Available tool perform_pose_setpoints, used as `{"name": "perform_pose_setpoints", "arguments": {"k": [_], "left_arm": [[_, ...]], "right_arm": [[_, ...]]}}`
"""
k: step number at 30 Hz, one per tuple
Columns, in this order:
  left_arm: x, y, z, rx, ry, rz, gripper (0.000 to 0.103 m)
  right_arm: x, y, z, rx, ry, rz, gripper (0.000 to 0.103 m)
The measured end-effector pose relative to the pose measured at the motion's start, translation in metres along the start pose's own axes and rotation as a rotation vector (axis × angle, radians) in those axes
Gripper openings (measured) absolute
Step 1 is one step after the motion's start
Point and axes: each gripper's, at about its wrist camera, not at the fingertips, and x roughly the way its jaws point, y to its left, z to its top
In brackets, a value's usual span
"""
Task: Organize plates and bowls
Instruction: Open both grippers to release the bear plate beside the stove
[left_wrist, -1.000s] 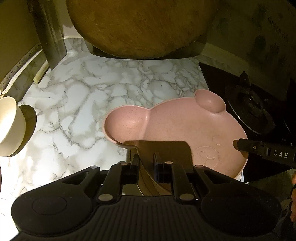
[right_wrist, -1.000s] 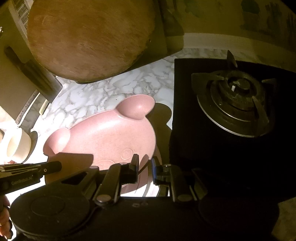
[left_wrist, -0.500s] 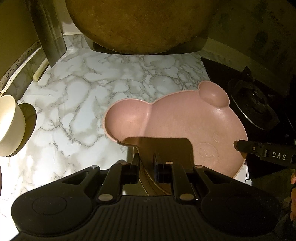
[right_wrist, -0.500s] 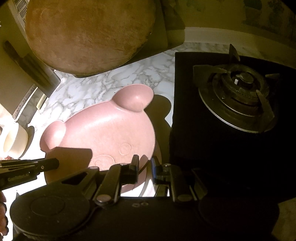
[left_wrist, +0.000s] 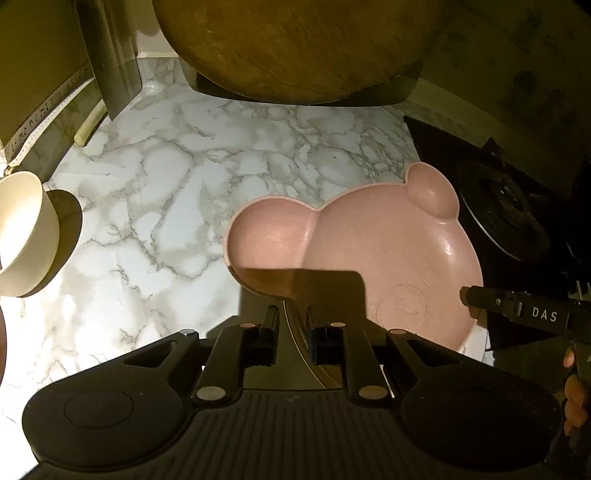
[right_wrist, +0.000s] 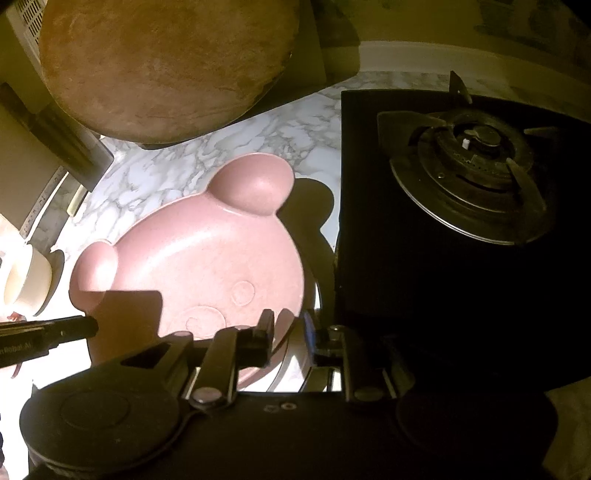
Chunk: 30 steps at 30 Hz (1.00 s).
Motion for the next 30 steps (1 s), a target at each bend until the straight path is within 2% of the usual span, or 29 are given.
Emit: {"name": "perform_pose_setpoints", "arguments": {"k": [5, 8, 19, 22, 24, 28, 30], "left_arm": [[-0.008, -0.002, -0.006, 0.029, -0.018, -0.014, 0.014], [-0.013, 0.0, -0.01, 0.029, -0.022, -0.025, 0.019], [-0.052, 0.008, -0.024, 0.075, -0.114, -0.043, 0.024], [-0.067, 0.015, -0.03, 0.074, -0.155, -0.044, 0.041], [-0.078, 0.021, -0.033, 0.068, -0.192, -0.037, 0.056], [-0.098, 0.034, -0.04, 0.063, -0.244, -0.014, 0.058], [-0.108, 0.044, -0.045, 0.052, -0.267, -0.002, 0.066]], "right_arm": [[-0.01, 0.008, -0.003, -0.039, -0.019, -0.007, 0.027], [-0.017, 0.016, -0.004, -0.067, -0.039, -0.022, 0.035], [-0.049, 0.06, -0.018, -0.152, -0.115, 0.022, 0.059], [-0.056, 0.074, -0.024, -0.173, -0.136, 0.046, 0.065], [-0.062, 0.086, -0.027, -0.191, -0.152, 0.064, 0.07], [-0.074, 0.108, -0.033, -0.222, -0.198, 0.113, 0.088], [-0.08, 0.121, -0.037, -0.244, -0.225, 0.129, 0.097]]}}
